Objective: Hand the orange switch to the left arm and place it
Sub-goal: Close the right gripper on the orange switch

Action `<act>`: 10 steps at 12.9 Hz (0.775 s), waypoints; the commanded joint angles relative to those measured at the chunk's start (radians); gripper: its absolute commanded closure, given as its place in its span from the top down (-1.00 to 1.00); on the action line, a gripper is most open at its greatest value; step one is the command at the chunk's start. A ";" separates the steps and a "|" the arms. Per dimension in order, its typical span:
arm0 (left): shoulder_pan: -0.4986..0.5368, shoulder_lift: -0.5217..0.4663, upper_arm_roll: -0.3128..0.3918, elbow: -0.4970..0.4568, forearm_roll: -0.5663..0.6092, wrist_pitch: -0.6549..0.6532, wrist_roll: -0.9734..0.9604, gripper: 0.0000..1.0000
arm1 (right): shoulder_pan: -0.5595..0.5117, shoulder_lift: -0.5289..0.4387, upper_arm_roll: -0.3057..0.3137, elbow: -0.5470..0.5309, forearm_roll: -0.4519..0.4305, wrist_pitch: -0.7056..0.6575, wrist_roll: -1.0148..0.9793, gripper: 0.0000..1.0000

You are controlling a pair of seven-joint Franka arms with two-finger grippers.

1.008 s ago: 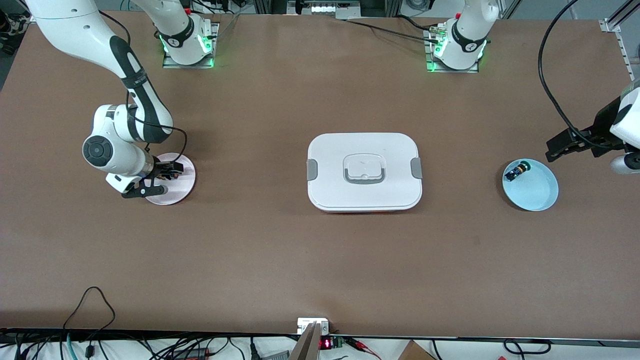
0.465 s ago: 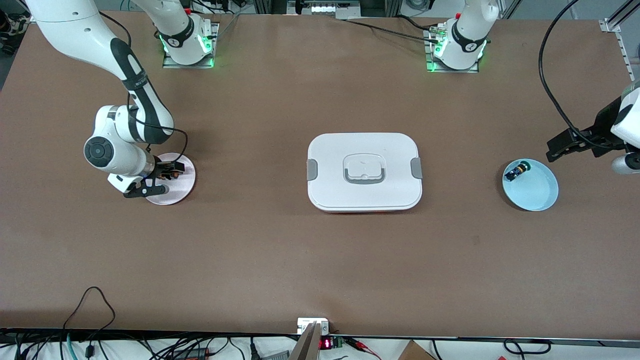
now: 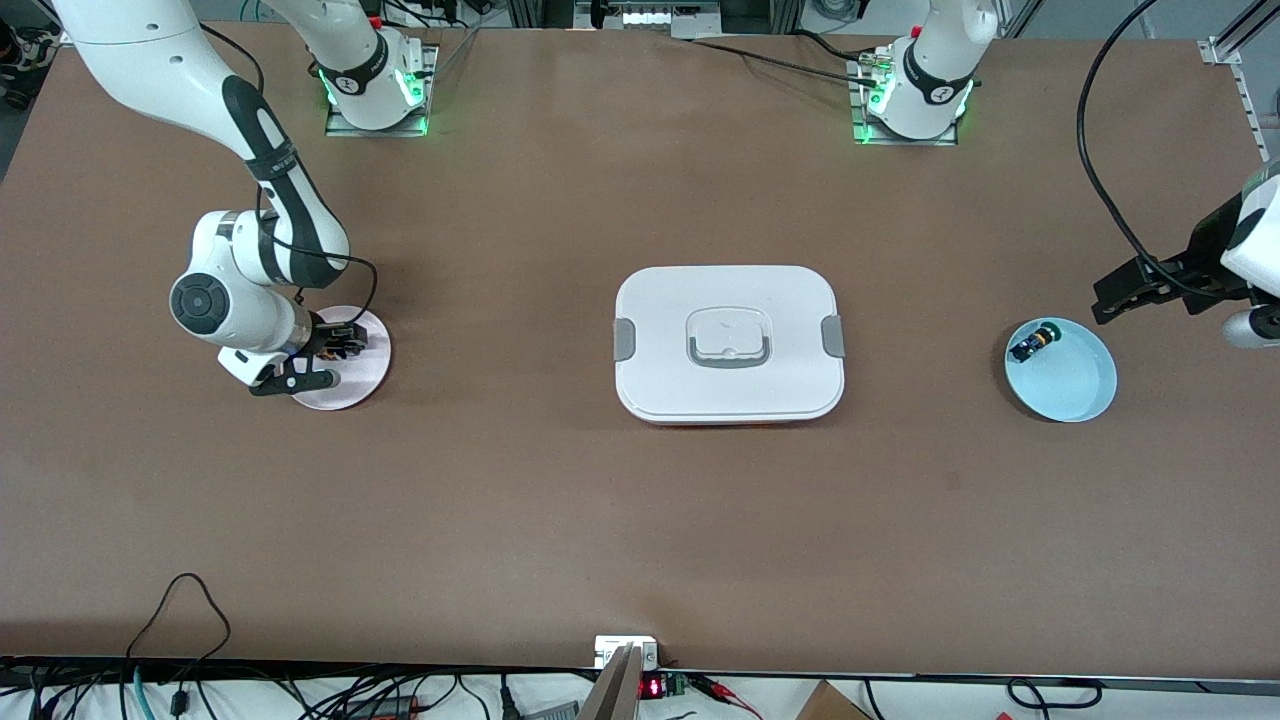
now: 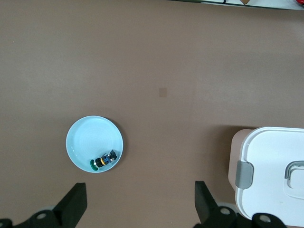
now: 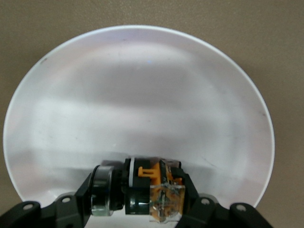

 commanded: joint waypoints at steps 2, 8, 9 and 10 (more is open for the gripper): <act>-0.001 0.015 -0.004 0.027 0.023 -0.002 0.016 1.00 | -0.004 -0.014 0.023 0.003 0.023 -0.011 -0.023 -0.22; 0.005 0.014 -0.006 0.027 0.020 -0.002 0.016 1.00 | -0.004 -0.049 0.030 0.109 0.021 -0.170 -0.026 -0.22; 0.004 0.014 -0.006 0.027 0.020 -0.002 0.016 1.00 | -0.004 -0.051 0.030 0.141 0.021 -0.210 -0.026 -0.22; 0.002 0.014 -0.006 0.027 0.020 -0.004 0.015 1.00 | -0.004 -0.051 0.030 0.172 0.021 -0.245 -0.026 -0.22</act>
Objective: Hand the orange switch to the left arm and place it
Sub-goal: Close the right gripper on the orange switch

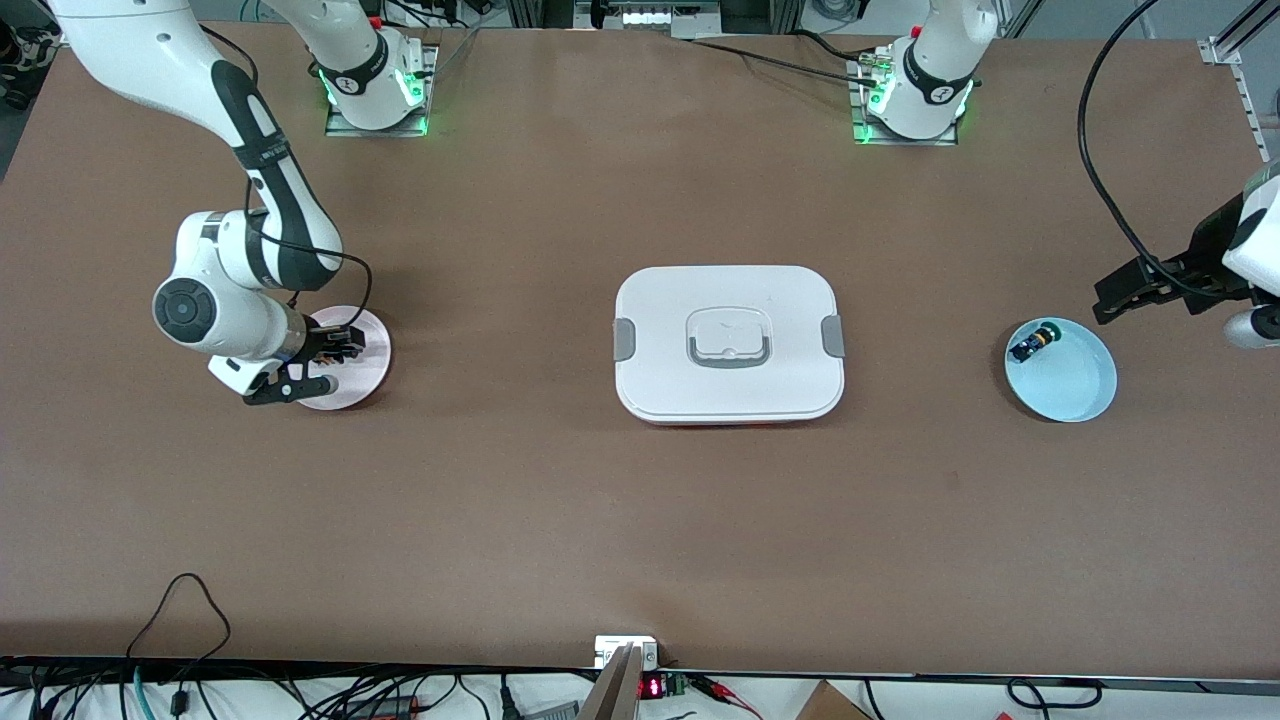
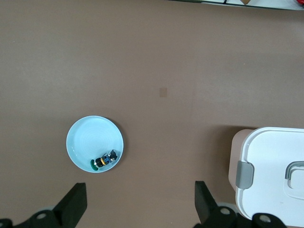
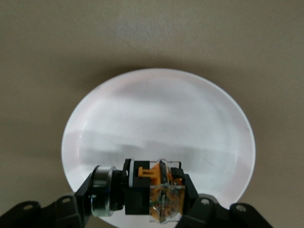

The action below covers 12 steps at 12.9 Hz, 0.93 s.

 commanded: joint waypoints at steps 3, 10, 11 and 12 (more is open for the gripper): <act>-0.001 0.012 -0.009 0.027 0.017 -0.005 0.015 1.00 | -0.004 -0.013 0.007 0.155 0.021 -0.180 -0.022 -0.22; -0.002 0.008 -0.010 0.027 0.010 -0.007 0.006 1.00 | -0.002 -0.053 0.046 0.280 0.023 -0.254 -0.131 -0.21; -0.002 0.008 -0.010 0.027 0.010 -0.007 0.006 1.00 | -0.002 -0.058 0.050 0.291 0.023 -0.254 -0.174 -0.21; -0.002 0.008 -0.012 0.027 0.010 -0.007 0.006 1.00 | -0.002 -0.063 0.050 0.295 0.024 -0.253 -0.211 -0.21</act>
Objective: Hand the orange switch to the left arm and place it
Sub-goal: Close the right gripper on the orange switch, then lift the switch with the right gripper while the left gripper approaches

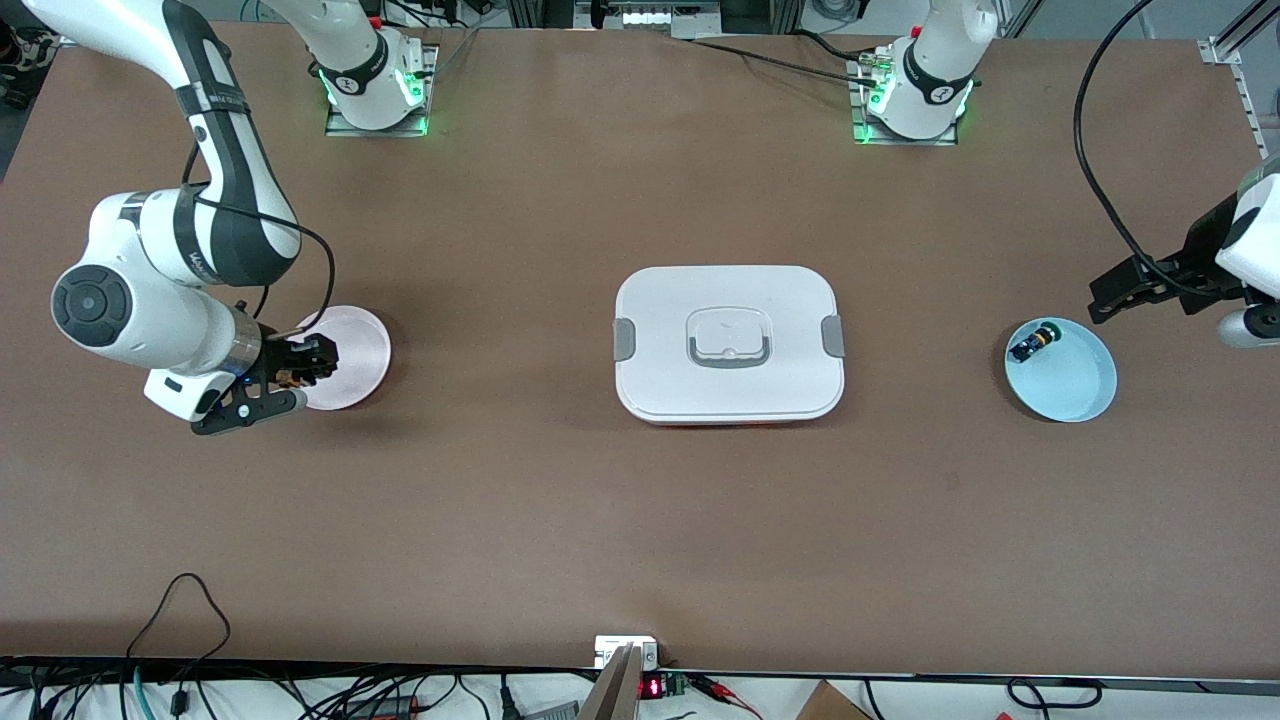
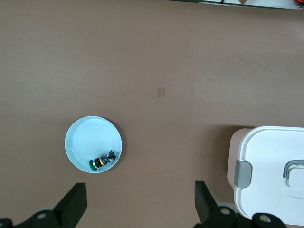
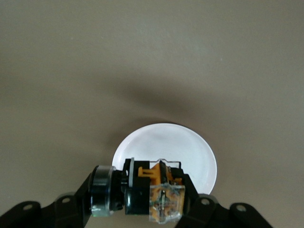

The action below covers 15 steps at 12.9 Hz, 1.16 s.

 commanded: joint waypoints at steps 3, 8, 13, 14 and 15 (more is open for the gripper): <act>-0.006 0.009 -0.004 0.026 0.014 -0.005 0.009 1.00 | -0.003 -0.030 0.008 0.020 0.084 -0.019 -0.096 -0.22; -0.006 0.000 -0.029 0.028 0.019 -0.012 0.001 1.00 | 0.014 -0.079 0.056 0.061 0.113 -0.094 -0.145 -0.23; -0.006 -0.005 -0.093 0.020 0.039 -0.071 0.001 1.00 | 0.015 -0.128 0.197 0.132 0.216 -0.141 -0.208 -0.28; -0.008 0.006 -0.098 0.009 0.042 -0.079 0.003 1.00 | 0.017 -0.129 0.215 0.132 0.266 -0.139 -0.234 -0.28; -0.008 0.011 -0.101 0.011 0.042 -0.090 0.006 1.00 | 0.023 -0.131 0.238 0.132 0.305 -0.133 -0.257 -0.28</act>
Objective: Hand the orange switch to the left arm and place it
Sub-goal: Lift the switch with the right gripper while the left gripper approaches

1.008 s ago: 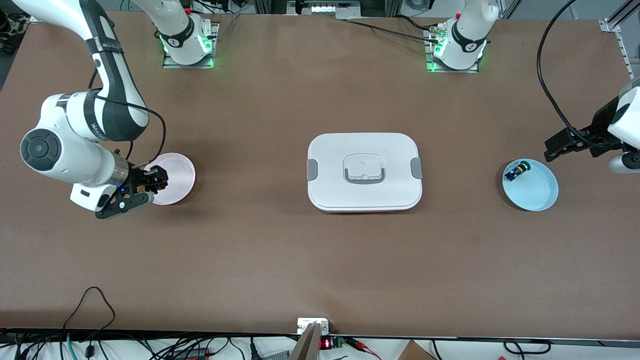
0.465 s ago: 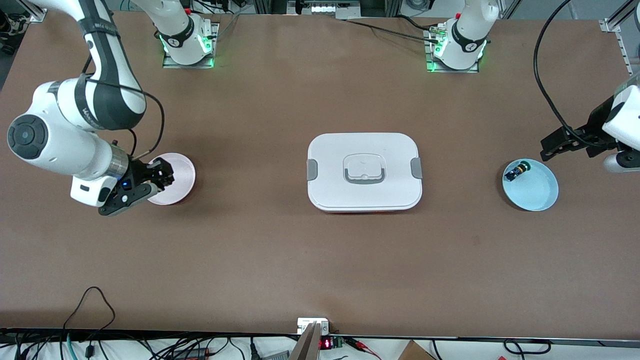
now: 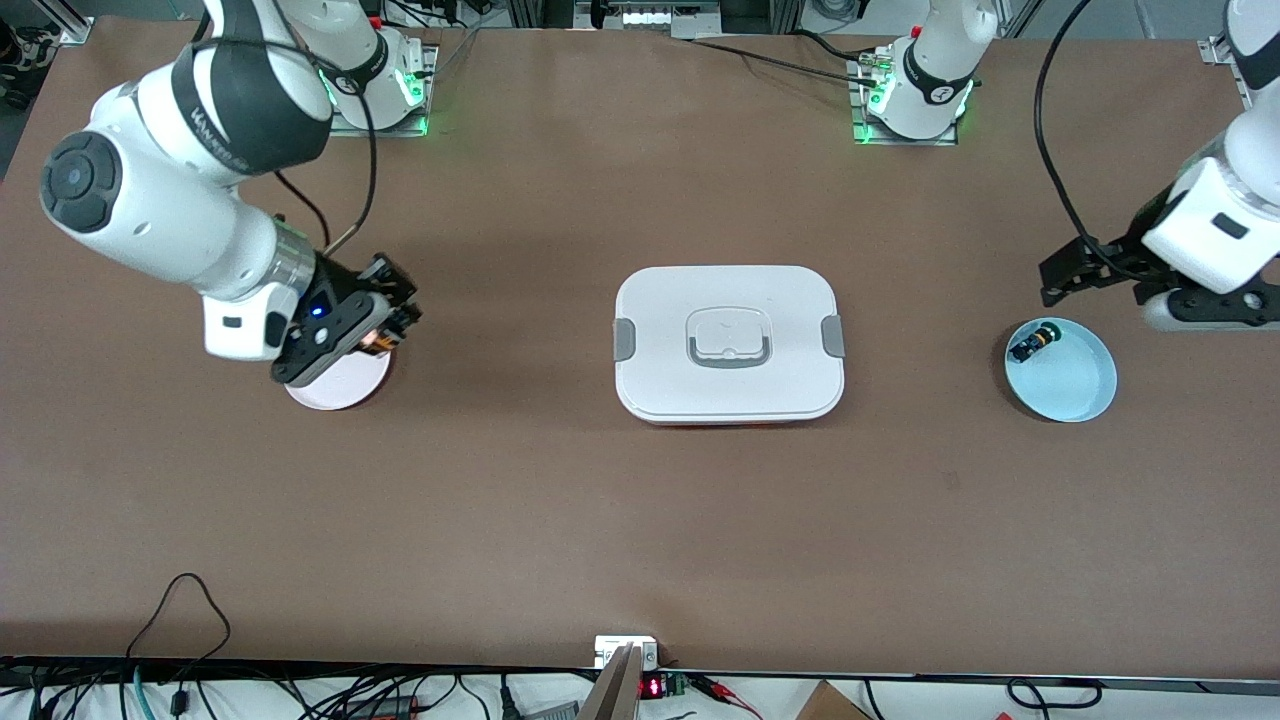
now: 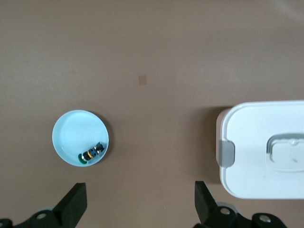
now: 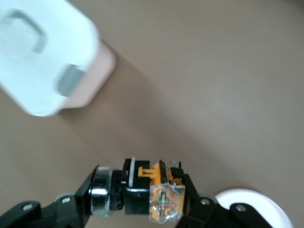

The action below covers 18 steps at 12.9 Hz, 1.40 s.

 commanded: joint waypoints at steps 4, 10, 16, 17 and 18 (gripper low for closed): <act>-0.003 -0.075 -0.026 -0.140 -0.057 -0.007 0.052 1.00 | 0.059 -0.007 0.029 0.004 0.157 -0.005 -0.224 -0.28; 0.046 -0.146 -0.001 -0.370 -0.709 -0.010 0.062 1.00 | 0.075 0.025 0.027 -0.040 0.632 -0.005 -0.643 -0.45; 0.029 -0.090 -0.001 -0.548 -1.323 0.035 0.101 1.00 | 0.088 0.060 0.026 -0.062 1.089 0.027 -1.071 -0.47; 0.011 -0.091 -0.013 -0.574 -1.400 0.090 0.121 1.00 | 0.090 0.068 0.026 -0.063 1.152 0.039 -1.117 -0.47; -0.007 -0.091 -0.020 -0.576 -1.453 0.124 0.129 1.00 | 0.101 0.078 0.026 -0.074 1.223 0.059 -1.181 -0.47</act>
